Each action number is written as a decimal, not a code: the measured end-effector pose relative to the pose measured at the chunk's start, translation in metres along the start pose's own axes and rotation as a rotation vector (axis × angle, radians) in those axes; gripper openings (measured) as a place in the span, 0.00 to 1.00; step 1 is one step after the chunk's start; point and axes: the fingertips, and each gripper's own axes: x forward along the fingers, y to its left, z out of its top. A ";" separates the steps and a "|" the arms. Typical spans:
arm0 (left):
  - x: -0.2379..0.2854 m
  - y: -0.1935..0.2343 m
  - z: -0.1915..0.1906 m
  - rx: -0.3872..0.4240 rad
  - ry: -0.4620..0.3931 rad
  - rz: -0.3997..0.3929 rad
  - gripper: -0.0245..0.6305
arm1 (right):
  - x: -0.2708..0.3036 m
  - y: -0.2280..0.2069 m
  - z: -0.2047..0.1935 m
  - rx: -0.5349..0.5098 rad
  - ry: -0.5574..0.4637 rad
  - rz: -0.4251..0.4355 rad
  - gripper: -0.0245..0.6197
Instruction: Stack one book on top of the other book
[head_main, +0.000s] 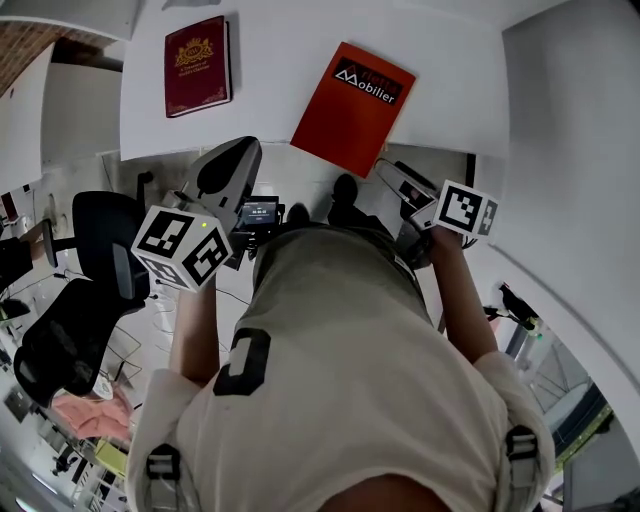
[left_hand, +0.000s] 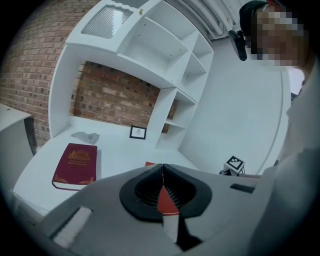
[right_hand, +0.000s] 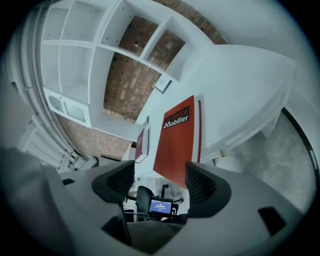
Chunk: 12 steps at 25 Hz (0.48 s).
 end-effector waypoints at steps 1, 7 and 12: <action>0.001 -0.001 0.002 0.002 -0.003 0.004 0.04 | 0.003 -0.010 0.000 0.028 0.002 0.001 0.46; 0.006 -0.003 0.013 0.027 -0.029 0.044 0.04 | 0.037 -0.076 -0.022 0.302 0.087 0.021 0.47; 0.006 -0.002 0.017 0.019 -0.038 0.065 0.04 | 0.056 -0.077 -0.026 0.278 0.127 0.093 0.48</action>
